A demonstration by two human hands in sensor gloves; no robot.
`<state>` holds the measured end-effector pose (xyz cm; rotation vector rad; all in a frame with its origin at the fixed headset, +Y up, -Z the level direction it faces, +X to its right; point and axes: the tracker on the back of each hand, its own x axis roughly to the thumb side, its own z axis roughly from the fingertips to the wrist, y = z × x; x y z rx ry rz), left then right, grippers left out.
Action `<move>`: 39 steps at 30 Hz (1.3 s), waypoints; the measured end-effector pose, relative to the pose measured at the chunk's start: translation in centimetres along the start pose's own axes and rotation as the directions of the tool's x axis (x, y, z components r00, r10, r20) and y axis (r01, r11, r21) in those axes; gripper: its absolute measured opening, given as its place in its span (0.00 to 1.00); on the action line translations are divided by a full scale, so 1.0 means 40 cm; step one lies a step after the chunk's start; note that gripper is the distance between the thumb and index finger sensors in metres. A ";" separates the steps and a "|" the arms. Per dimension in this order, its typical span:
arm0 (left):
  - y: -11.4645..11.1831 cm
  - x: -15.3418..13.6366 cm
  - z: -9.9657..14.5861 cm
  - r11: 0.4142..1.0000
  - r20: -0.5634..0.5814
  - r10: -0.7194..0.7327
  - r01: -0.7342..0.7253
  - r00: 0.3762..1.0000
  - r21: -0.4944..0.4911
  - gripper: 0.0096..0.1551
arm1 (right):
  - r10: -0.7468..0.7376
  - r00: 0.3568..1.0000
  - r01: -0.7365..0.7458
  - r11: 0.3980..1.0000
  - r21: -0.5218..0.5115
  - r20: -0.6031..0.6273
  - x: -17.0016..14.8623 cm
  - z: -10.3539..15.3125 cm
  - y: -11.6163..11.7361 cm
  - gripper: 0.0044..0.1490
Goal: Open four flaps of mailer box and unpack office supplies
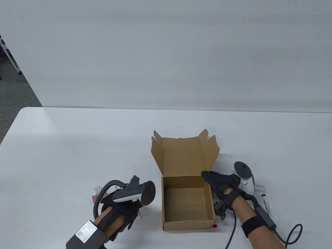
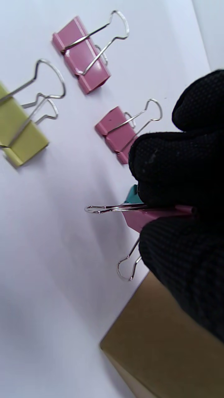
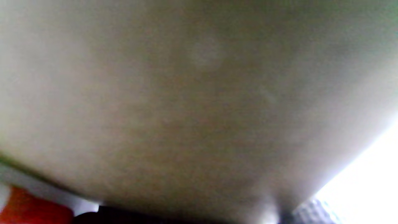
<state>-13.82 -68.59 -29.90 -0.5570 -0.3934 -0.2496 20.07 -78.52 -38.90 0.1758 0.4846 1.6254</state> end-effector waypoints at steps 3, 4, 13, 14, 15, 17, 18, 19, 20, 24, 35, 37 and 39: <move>-0.026 -0.002 -0.010 1.000 0.010 0.023 -0.023 1.000 -0.001 0.37 | -0.001 1.000 0.001 1.000 0.001 -0.002 0.000 0.000 0.000 0.42; -0.030 -0.002 -0.012 1.000 0.011 0.028 -0.028 1.000 0.002 0.37 | -0.001 1.000 0.001 1.000 0.001 -0.002 0.000 0.000 0.000 0.42; -0.066 -0.004 -0.022 0.998 0.016 0.058 -0.058 0.998 -0.008 0.38 | -0.002 1.000 0.002 1.000 0.001 -0.002 0.000 0.000 0.000 0.42; -0.067 -0.003 -0.020 0.998 0.015 0.059 -0.059 0.998 -0.003 0.38 | -0.002 1.000 0.002 1.000 0.001 -0.002 0.000 0.000 0.000 0.42; -0.068 -0.003 -0.019 0.998 0.013 0.056 -0.056 0.998 -0.003 0.38 | -0.002 1.000 0.002 1.000 0.001 -0.002 0.000 0.000 0.000 0.42; -0.069 -0.002 -0.017 0.998 0.011 0.057 -0.057 0.998 0.000 0.38 | -0.002 1.000 0.002 1.000 0.001 -0.002 0.000 0.000 0.000 0.42; -0.070 -0.001 -0.017 0.998 0.010 0.057 -0.057 0.998 0.000 0.38 | -0.002 1.000 0.002 1.000 0.001 -0.002 0.000 0.000 0.000 0.42; -0.071 0.001 -0.016 0.999 0.009 0.054 -0.054 0.998 0.000 0.39 | -0.002 1.000 0.002 1.000 0.001 -0.002 0.000 0.000 0.000 0.42; -0.073 0.003 -0.015 0.999 0.008 0.050 -0.050 0.999 0.001 0.39 | -0.002 1.000 0.002 1.000 0.001 -0.002 0.000 0.000 0.000 0.42; -0.074 0.008 -0.012 0.999 0.003 0.038 -0.038 0.999 0.008 0.39 | -0.002 1.000 0.002 1.000 0.001 -0.002 0.000 0.000 0.000 0.42; -0.057 -0.009 0.007 0.998 -0.016 0.058 -0.058 0.998 0.010 0.42 | 0.000 1.000 0.000 1.000 -0.003 0.003 0.000 0.001 0.000 0.42; -0.044 -0.015 0.014 0.998 -0.018 0.060 -0.060 0.998 0.019 0.43 | -0.001 1.000 0.001 1.000 -0.006 0.020 0.002 0.002 0.001 0.42; -0.026 -0.026 0.022 0.996 -0.016 0.078 -0.077 0.997 0.036 0.42 | 0.001 1.000 -0.001 1.000 -0.008 0.023 0.005 0.003 0.001 0.43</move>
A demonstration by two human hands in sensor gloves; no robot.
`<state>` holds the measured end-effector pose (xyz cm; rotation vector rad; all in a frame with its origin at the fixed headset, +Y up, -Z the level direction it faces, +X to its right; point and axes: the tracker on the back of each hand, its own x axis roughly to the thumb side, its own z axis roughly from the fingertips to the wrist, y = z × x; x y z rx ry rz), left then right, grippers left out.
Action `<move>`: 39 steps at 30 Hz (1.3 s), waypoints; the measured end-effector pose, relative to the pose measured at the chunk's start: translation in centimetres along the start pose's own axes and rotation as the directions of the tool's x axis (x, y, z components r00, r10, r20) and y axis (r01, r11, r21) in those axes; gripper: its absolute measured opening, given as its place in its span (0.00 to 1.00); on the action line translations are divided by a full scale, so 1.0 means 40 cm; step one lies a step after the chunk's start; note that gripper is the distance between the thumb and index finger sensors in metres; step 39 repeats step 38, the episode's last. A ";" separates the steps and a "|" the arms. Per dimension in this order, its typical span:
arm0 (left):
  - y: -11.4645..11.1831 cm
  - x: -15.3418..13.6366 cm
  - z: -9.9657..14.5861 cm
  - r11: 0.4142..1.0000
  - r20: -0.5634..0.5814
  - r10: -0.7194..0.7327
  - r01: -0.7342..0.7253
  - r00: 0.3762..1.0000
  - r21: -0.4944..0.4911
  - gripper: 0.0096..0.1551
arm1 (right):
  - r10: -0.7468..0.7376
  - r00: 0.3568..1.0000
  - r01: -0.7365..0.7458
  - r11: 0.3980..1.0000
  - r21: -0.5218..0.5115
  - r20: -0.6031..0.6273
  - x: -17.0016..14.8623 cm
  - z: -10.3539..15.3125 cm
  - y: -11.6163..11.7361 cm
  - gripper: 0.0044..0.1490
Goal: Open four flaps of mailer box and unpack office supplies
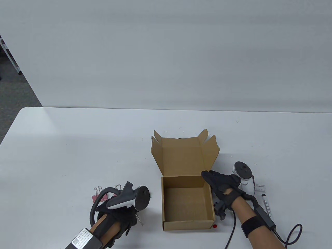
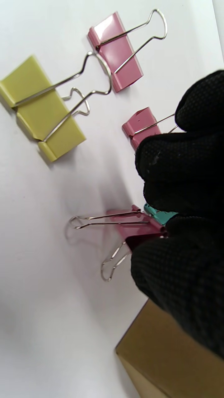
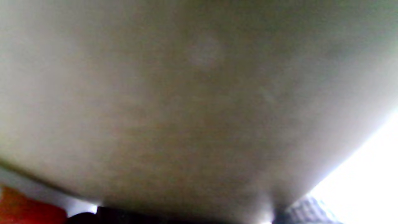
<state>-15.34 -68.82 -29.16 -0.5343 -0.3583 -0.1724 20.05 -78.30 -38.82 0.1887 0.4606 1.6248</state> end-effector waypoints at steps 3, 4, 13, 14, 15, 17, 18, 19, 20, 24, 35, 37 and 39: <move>0.037 -0.026 0.012 0.995 -0.001 0.074 -0.073 0.997 0.074 0.41 | 0.021 1.000 -0.022 1.000 -0.018 -0.013 0.026 0.009 -0.002 0.44; 0.046 -0.033 0.014 0.991 -0.003 0.096 -0.095 0.995 0.092 0.41 | 0.028 1.000 -0.028 0.999 -0.031 -0.010 0.035 0.012 -0.004 0.45; 0.116 -0.113 -0.005 0.921 -0.129 0.280 -0.228 0.951 0.315 0.45 | 0.291 0.938 -0.324 0.929 -0.178 -0.186 0.205 0.111 -0.063 0.44; 0.120 -0.114 -0.003 0.915 -0.141 0.280 -0.219 0.950 0.339 0.45 | 0.319 0.930 -0.351 0.917 -0.190 -0.180 0.226 0.126 -0.071 0.44; 0.126 -0.116 0.001 0.905 -0.160 0.279 -0.204 0.947 0.373 0.46 | 0.372 0.915 -0.401 0.886 -0.235 -0.159 0.258 0.151 -0.081 0.44; 0.131 -0.122 0.008 0.886 -0.194 0.278 -0.174 0.941 0.429 0.47 | 0.490 0.860 -0.509 0.800 -0.318 -0.146 0.303 0.191 -0.091 0.45; 0.130 -0.122 0.011 0.880 -0.209 0.278 -0.162 0.937 0.446 0.48 | 0.548 0.821 -0.567 0.750 -0.339 -0.161 0.314 0.205 -0.092 0.45; 0.125 -0.122 0.013 0.874 -0.225 0.266 -0.136 0.937 0.467 0.48 | 0.649 0.732 -0.674 0.650 -0.351 -0.206 0.324 0.225 -0.093 0.46; 0.116 -0.121 0.016 0.873 -0.242 0.251 -0.111 0.937 0.476 0.49 | 0.743 0.614 -0.781 0.523 -0.341 -0.266 0.323 0.242 -0.090 0.47; 0.044 -0.119 -0.004 0.888 -0.289 0.242 -0.091 0.926 0.452 0.53 | 0.860 0.332 -0.938 0.258 -0.231 -0.388 0.247 0.266 -0.081 0.52; -0.010 -0.094 -0.038 0.928 -0.323 0.172 -0.044 0.930 0.369 0.54 | 0.870 0.333 -0.937 0.260 -0.233 -0.364 0.202 0.258 -0.053 0.53; -0.012 -0.096 -0.040 0.929 -0.328 0.167 -0.038 0.930 0.368 0.54 | 0.867 0.338 -0.934 0.260 -0.247 -0.366 0.202 0.259 -0.053 0.53; -0.013 -0.097 -0.041 0.929 -0.328 0.166 -0.036 0.930 0.367 0.54 | 0.866 0.338 -0.934 0.260 -0.246 -0.368 0.201 0.257 -0.053 0.53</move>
